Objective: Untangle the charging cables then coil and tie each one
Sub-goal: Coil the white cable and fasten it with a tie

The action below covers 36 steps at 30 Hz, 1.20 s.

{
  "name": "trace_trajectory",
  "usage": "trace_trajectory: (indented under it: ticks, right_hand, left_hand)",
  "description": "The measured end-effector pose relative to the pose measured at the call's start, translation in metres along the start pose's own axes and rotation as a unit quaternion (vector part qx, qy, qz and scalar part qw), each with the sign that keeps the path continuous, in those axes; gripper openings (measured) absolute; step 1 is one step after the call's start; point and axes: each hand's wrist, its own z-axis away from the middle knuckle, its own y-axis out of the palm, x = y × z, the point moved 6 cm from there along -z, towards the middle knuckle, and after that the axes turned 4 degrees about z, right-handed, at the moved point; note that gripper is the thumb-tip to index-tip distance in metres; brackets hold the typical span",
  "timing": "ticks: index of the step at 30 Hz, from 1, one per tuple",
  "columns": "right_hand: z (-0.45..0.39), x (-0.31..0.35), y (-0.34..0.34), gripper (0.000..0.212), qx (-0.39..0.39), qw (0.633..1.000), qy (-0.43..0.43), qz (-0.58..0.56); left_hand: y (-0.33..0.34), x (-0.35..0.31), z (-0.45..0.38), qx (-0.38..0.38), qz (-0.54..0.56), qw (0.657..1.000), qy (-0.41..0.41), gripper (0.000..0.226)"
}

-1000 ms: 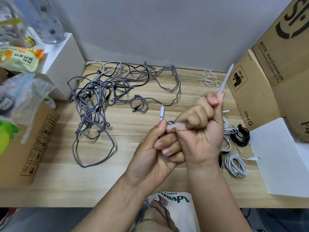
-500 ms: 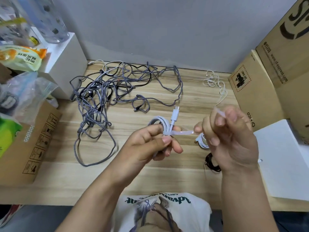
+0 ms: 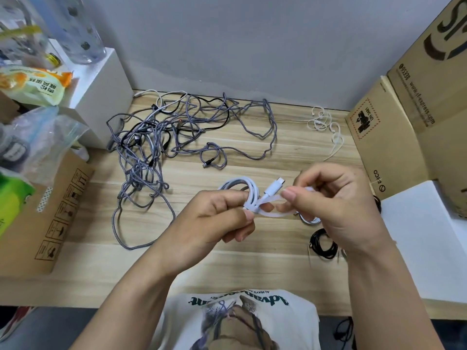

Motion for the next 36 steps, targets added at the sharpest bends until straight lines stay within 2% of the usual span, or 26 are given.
trace_trajectory:
  ticks: [9, 12, 15, 17, 19, 25, 28, 31, 36]
  right_hand:
    - [0.0, 0.006, 0.015, 0.026, 0.077, 0.996, 0.033, 0.016]
    - [0.002, -0.004, 0.022, 0.014, 0.088, 0.993, 0.034, 0.064]
    - [0.005, -0.018, 0.027, 0.019, 0.082, 0.988, 0.036, 0.124]
    - [0.004, -0.021, 0.027, 0.019, 0.062, 0.98, 0.0, 0.189]
    - [0.004, -0.014, 0.029, 0.011, 0.041, 0.956, -0.088, 0.277]
    - [0.009, -0.001, 0.048, 0.018, 0.08, 0.841, -0.292, 0.447]
    - [0.008, 0.002, 0.05, 0.02, 0.088, 0.806, -0.349, 0.47]
    - [0.008, 0.0, 0.053, 0.017, 0.122, 0.8, -0.362, 0.463]
    - [0.005, -0.008, 0.05, 0.019, 0.149, 0.834, -0.312, 0.43]
  left_hand:
    - [0.0, 0.004, 0.001, 0.03, -0.006, 0.999, -0.022, 0.029]
    - [0.001, 0.006, 0.001, 0.036, -0.021, 0.999, -0.028, 0.021]
    - [0.0, 0.007, 0.001, 0.031, -0.045, 0.998, -0.04, 0.02]
    - [-0.004, 0.011, 0.001, 0.024, -0.078, 0.995, -0.05, 0.025]
    - [-0.006, 0.015, 0.001, 0.029, -0.122, 0.99, -0.065, 0.024]
    - [-0.001, 0.015, -0.002, 0.077, -0.16, 0.982, -0.072, 0.015]
    - [0.0, 0.021, -0.002, 0.098, -0.147, 0.98, -0.094, 0.019]
    - [0.002, 0.026, -0.002, 0.114, -0.105, 0.98, -0.126, 0.005]
    - [-0.001, 0.027, 0.002, 0.124, -0.033, 0.981, -0.144, 0.02]
